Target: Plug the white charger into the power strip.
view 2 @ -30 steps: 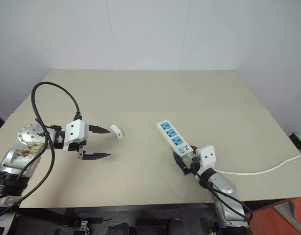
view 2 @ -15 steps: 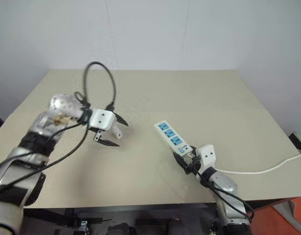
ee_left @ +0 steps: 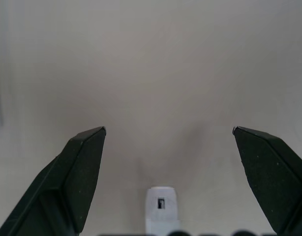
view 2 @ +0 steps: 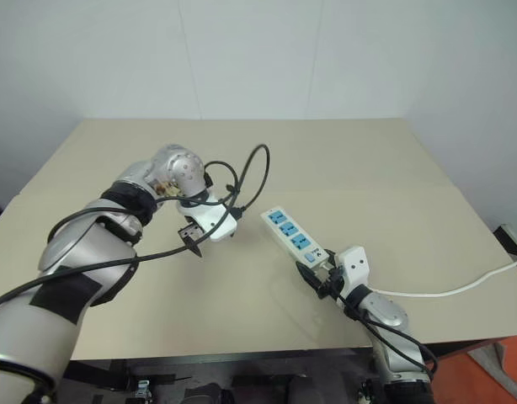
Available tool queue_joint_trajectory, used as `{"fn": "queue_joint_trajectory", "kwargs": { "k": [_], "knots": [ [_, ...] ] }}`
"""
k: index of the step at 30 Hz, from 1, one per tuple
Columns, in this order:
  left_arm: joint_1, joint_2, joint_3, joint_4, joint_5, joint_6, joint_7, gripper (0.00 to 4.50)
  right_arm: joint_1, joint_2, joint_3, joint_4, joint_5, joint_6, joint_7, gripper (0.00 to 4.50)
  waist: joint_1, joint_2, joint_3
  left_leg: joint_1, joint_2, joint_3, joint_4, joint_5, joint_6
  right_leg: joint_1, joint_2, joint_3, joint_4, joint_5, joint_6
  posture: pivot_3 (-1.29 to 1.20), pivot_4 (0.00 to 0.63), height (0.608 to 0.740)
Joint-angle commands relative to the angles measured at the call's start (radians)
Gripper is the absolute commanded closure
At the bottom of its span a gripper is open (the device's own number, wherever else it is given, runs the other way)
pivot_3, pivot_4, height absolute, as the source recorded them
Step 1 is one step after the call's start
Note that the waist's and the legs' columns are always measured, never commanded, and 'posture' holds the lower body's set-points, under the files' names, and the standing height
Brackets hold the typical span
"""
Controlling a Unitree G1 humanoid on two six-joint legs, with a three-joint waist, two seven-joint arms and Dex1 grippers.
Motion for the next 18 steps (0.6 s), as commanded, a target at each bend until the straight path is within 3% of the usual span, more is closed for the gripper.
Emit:
{"fn": "queue_joint_trajectory", "kwargs": {
  "k": [1, 9, 18],
  "knots": [
    [-0.040, -0.005, -0.039, 0.025, 0.108, -0.044, 0.098, 0.00, 0.022, -0.005, 0.022, -0.006, -0.002, 0.028, 0.012, 1.09, 0.000, 0.000, 0.000, 0.000, 0.000, -0.001, 0.000, 0.000, 0.000, 0.000, 0.000, 0.000, 0.000, 0.000, 0.000, 0.00, 0.150, 0.740],
    [-0.046, -0.012, -0.080, 0.073, 0.275, -0.028, 0.339, 0.00, 0.030, -0.005, 0.028, -0.018, -0.003, 0.036, 0.012, 1.09, 0.003, -0.001, 0.001, -0.001, 0.000, -0.003, 0.000, 0.000, 0.000, -0.001, 0.000, 0.000, 0.000, 0.000, 0.000, 0.00, 0.150, 0.740],
    [-0.042, -0.001, -0.051, 0.104, 0.302, 0.015, 0.344, 0.00, 0.045, -0.008, 0.029, -0.025, -0.008, 0.039, 0.011, 1.09, 0.006, -0.001, 0.001, -0.001, 0.000, -0.003, 0.000, 0.000, 0.000, -0.001, 0.000, 0.000, 0.000, 0.000, 0.000, 0.00, 0.150, 0.740]
  ]
}}
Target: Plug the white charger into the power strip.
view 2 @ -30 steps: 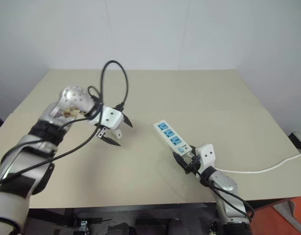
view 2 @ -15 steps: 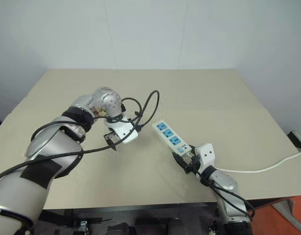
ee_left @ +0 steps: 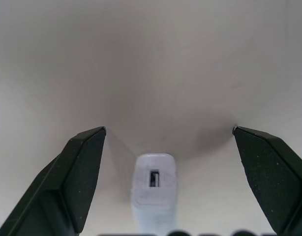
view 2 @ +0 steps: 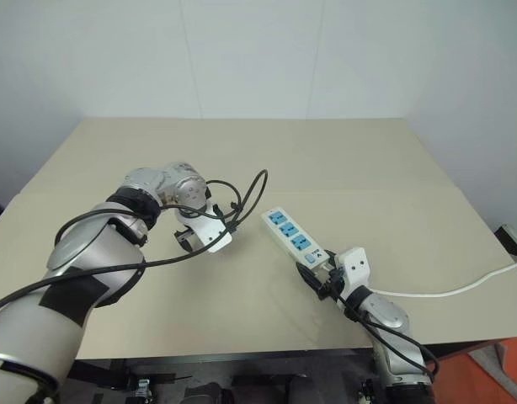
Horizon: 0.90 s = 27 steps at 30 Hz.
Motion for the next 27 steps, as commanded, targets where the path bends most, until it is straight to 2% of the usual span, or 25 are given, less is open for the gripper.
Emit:
{"fn": "queue_joint_trajectory", "kwargs": {
  "k": [1, 19, 27],
  "knots": [
    [-0.040, 0.013, 0.012, 0.006, 0.023, 0.027, 0.031, 0.00, 0.029, -0.007, 0.029, -0.001, -0.008, 0.032, 0.014, 1.09, 0.001, 0.000, 0.000, 0.000, 0.000, 0.000, 0.000, 0.000, 0.000, 0.000, 0.000, 0.000, 0.000, 0.000, 0.000, 0.00, 0.150, 0.740],
    [-0.029, 0.004, 0.019, 0.022, 0.082, 0.105, 0.141, 0.00, 0.047, -0.016, 0.038, -0.021, -0.011, 0.045, 0.011, 1.09, 0.009, 0.000, 0.000, 0.002, 0.000, 0.000, 0.000, 0.000, 0.000, 0.001, 0.000, 0.000, 0.001, 0.000, 0.000, 0.00, 0.150, 0.740],
    [-0.019, -0.003, 0.035, 0.027, 0.083, 0.116, 0.121, 0.00, 0.063, -0.013, 0.040, -0.034, -0.012, 0.051, 0.003, 1.09, 0.010, 0.000, 0.000, 0.002, 0.000, 0.000, 0.000, 0.000, 0.000, 0.002, 0.000, 0.000, 0.001, 0.000, 0.000, 0.00, 0.150, 0.740]
  ]
}}
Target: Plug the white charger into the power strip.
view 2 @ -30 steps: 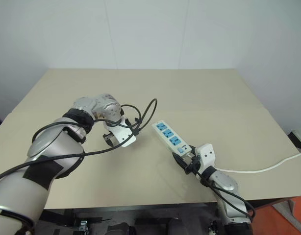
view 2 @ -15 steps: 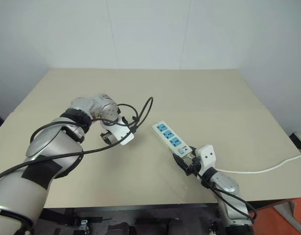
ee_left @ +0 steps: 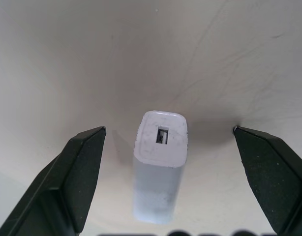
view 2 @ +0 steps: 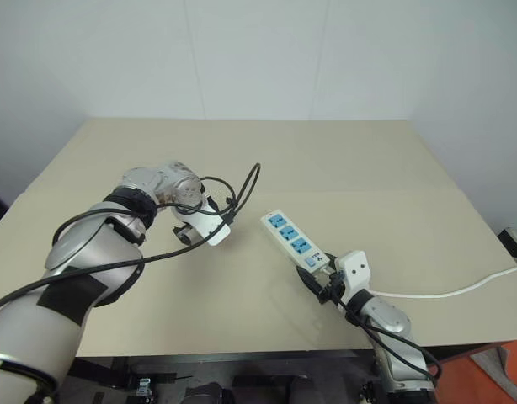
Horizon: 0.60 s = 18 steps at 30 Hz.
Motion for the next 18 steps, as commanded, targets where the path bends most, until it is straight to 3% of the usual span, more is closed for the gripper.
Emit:
{"fn": "queue_joint_trajectory", "kwargs": {
  "k": [1, 2, 5, 14, 18],
  "knots": [
    [-0.017, -0.008, 0.004, 0.004, 0.011, 0.003, -0.002, 0.00, 0.030, -0.004, 0.033, 0.004, -0.011, 0.040, 0.007, 1.09, 0.000, 0.000, 0.000, 0.000, 0.000, 0.000, 0.000, 0.000, 0.000, 0.000, 0.000, 0.000, 0.000, 0.000, 0.000, 0.00, 0.150, 0.740],
    [-0.015, -0.008, 0.005, 0.005, 0.012, 0.006, -0.001, 0.00, 0.031, -0.004, 0.033, 0.003, -0.011, 0.041, 0.007, 1.09, 0.000, 0.000, 0.000, 0.000, 0.000, 0.000, 0.000, 0.000, 0.000, 0.000, 0.000, 0.000, 0.000, 0.000, 0.000, 0.00, 0.150, 0.740],
    [-0.012, -0.009, 0.008, 0.005, 0.015, 0.005, 0.002, 0.58, 0.031, -0.004, 0.032, 0.003, -0.011, 0.043, 0.004, 1.09, 0.000, 0.000, 0.000, 0.000, 0.000, 0.000, 0.000, 0.000, 0.000, 0.000, 0.000, 0.000, 0.000, 0.000, 0.000, 0.00, 0.150, 0.740],
    [-0.006, -0.013, 0.013, 0.009, 0.029, 0.016, 0.031, 3.49, 0.030, -0.004, 0.032, 0.003, -0.013, 0.043, 0.002, 1.09, 0.000, 0.000, 0.000, 0.000, 0.000, 0.000, 0.000, 0.000, 0.000, 0.000, 0.000, 0.000, 0.000, 0.000, 0.000, 0.00, 0.150, 0.740],
    [-0.006, -0.018, 0.039, 0.006, 0.002, 0.007, 0.033, 3.49, 0.026, -0.006, 0.031, 0.006, -0.013, 0.042, 0.003, 1.09, 0.001, 0.000, 0.000, 0.000, 0.000, 0.000, 0.000, 0.000, 0.000, 0.000, 0.000, 0.000, 0.000, 0.000, 0.000, 0.00, 0.150, 0.740]
  ]
}}
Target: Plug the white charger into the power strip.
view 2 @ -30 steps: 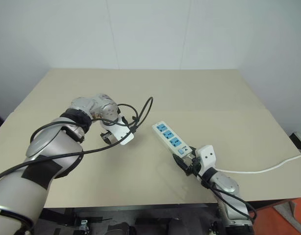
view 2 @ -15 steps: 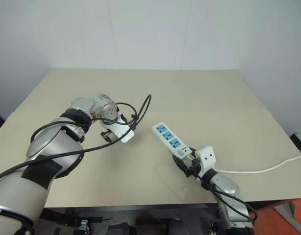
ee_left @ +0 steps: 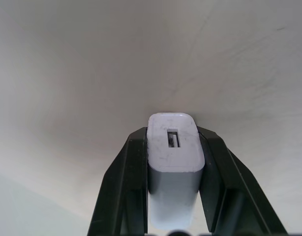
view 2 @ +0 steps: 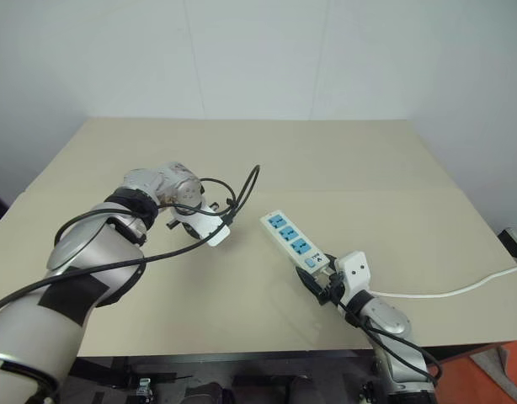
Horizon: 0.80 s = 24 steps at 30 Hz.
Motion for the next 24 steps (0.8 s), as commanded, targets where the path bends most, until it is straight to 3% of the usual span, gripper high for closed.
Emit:
{"fn": "queue_joint_trajectory", "kwargs": {
  "k": [1, 7, 13, 15, 20, 24],
  "knots": [
    [-0.008, -0.012, 0.053, -0.009, -0.047, -0.005, -0.011, 3.49, 0.021, -0.006, 0.029, 0.015, -0.013, 0.037, 0.007, 1.09, 0.000, 0.000, 0.000, 0.000, 0.000, 0.000, 0.000, 0.000, 0.000, 0.000, 0.000, 0.000, 0.000, 0.000, 0.000, 0.00, 0.150, 0.740],
    [-0.035, 0.004, 0.205, -0.025, -0.197, -0.027, -0.132, 3.49, 0.014, -0.021, 0.022, 0.015, -0.006, 0.022, 0.027, 1.09, -0.002, 0.000, 0.000, -0.001, 0.000, 0.000, 0.000, 0.000, 0.000, -0.001, 0.000, 0.000, 0.000, 0.000, 0.000, 0.00, 0.150, 0.740],
    [-0.024, 0.034, 0.581, -0.072, -0.609, 0.057, -0.454, 3.49, -0.063, -0.083, 0.009, 0.037, 0.066, 0.030, 0.164, 1.09, -0.006, 0.000, 0.000, -0.002, 0.000, 0.000, 0.001, 0.000, 0.000, -0.002, 0.000, -0.001, 0.000, 0.000, 0.000, 0.00, 0.150, 0.740],
    [0.008, 0.060, 0.674, -0.096, -0.740, 0.116, -0.502, 3.49, -0.145, -0.127, 0.034, 0.081, 0.078, 0.026, 0.275, 1.09, -0.011, 0.000, 0.000, -0.002, 0.000, 0.000, 0.002, 0.000, 0.000, -0.002, 0.000, 0.000, 0.001, 0.000, 0.000, 0.00, 0.150, 0.740],
    [0.127, 0.120, 0.764, -0.167, -0.917, 0.262, -0.509, 3.49, -0.358, -0.175, 0.120, 0.265, 0.070, -0.013, 0.542, 1.09, -0.040, 0.000, 0.000, 0.000, 0.000, -0.001, 0.002, 0.000, 0.000, -0.002, 0.000, 0.001, 0.003, 0.000, 0.000, 0.00, 0.150, 0.740],
    [0.270, 0.164, 0.780, -0.334, -1.069, 0.424, -0.509, 3.49, -0.528, -0.158, 0.189, 0.486, 0.014, -0.101, 0.707, 1.09, -0.044, 0.000, 0.001, -0.003, 0.001, -0.003, 0.003, 0.000, 0.000, -0.004, 0.000, -0.001, 0.005, 0.001, -0.001, 0.00, 0.150, 0.740]
  ]
}}
